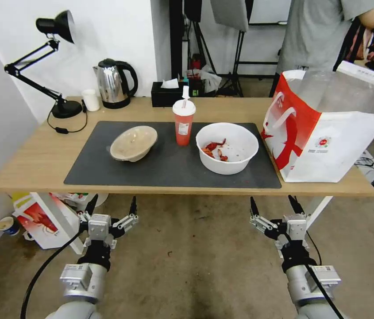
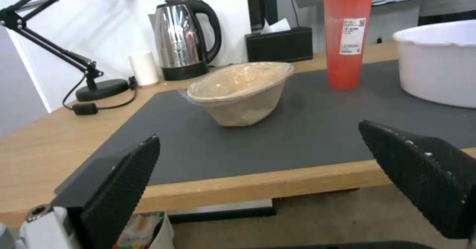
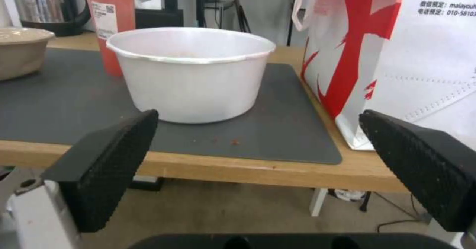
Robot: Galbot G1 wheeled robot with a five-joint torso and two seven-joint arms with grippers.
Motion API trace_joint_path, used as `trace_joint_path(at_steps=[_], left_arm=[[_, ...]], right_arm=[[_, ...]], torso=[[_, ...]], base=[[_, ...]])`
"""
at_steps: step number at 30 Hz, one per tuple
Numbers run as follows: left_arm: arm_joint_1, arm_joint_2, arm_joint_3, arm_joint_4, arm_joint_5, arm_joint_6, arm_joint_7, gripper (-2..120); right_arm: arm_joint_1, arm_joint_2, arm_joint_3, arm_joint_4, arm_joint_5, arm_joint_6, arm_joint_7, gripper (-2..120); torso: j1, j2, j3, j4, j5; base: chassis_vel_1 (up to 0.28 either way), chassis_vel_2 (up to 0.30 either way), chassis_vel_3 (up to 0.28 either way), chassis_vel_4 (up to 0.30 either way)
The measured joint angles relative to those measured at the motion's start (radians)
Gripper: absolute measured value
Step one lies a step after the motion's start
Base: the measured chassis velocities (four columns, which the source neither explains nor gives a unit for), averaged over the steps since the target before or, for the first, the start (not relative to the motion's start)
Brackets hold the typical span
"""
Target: Pick up the trash from the table and place it into the takeout bag.
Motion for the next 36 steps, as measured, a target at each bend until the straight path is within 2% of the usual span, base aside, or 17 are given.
trace_joint_path(at_steps=[15,17,20,21,25,27,28,30,32,36], left_arm=[[0.000,0.000,0.000,0.000,0.000,0.000,0.000,100],[0.000,0.000,0.000,0.000,0.000,0.000,0.000,100],[0.000,0.000,0.000,0.000,0.000,0.000,0.000,100],[0.000,0.000,0.000,0.000,0.000,0.000,0.000,100],[0.000,0.000,0.000,0.000,0.000,0.000,0.000,100],[0.000,0.000,0.000,0.000,0.000,0.000,0.000,100],[0.000,0.000,0.000,0.000,0.000,0.000,0.000,100],[0.000,0.000,0.000,0.000,0.000,0.000,0.000,100],[0.000,0.000,0.000,0.000,0.000,0.000,0.000,100],[0.000,0.000,0.000,0.000,0.000,0.000,0.000,100]], right_arm=[[0.004,-0.001,0.000,0.000,0.000,0.002,0.001,100],[0.036,-0.017,-0.004,0.004,0.000,0.033,0.017,100],[0.114,-0.055,-0.010,0.022,-0.001,0.110,0.056,100],[0.114,-0.055,-0.010,0.022,-0.001,0.110,0.056,100],[0.282,-0.135,-0.025,0.057,-0.002,0.274,0.140,100],[0.301,-0.153,-0.022,0.075,0.018,0.291,0.134,100],[0.304,-0.181,-0.010,0.106,0.055,0.294,0.115,100],[0.299,-0.195,-0.003,0.124,0.082,0.291,0.105,100],[0.282,-0.220,0.016,0.158,0.131,0.264,0.093,100],[0.266,-0.246,0.046,0.197,0.172,0.237,0.079,100]], torso=[[0.000,0.000,0.000,-0.0001,0.0000],[0.000,0.000,0.000,-0.0005,0.0001],[0.000,0.000,0.000,0.0002,-0.0001],[0.000,0.000,0.000,0.0002,-0.0001],[0.000,0.000,0.000,0.0004,0.0001],[0.000,0.000,0.000,0.0006,0.0008],[0.000,0.000,0.000,0.0005,-0.0006],[0.000,0.000,0.000,0.0000,-0.0007],[0.000,0.000,0.000,-0.0002,0.0004],[0.000,0.000,0.000,-0.0001,0.0000]], base=[[0.000,0.000,0.000,0.000],[0.000,0.000,0.000,0.000],[0.000,0.000,0.000,0.000],[0.000,0.000,0.000,0.000],[0.000,0.000,0.000,0.000],[0.000,0.000,0.000,0.000],[0.000,0.000,0.000,0.000],[0.000,0.000,0.000,0.000],[0.000,0.000,0.000,0.000],[0.000,0.000,0.000,0.000]])
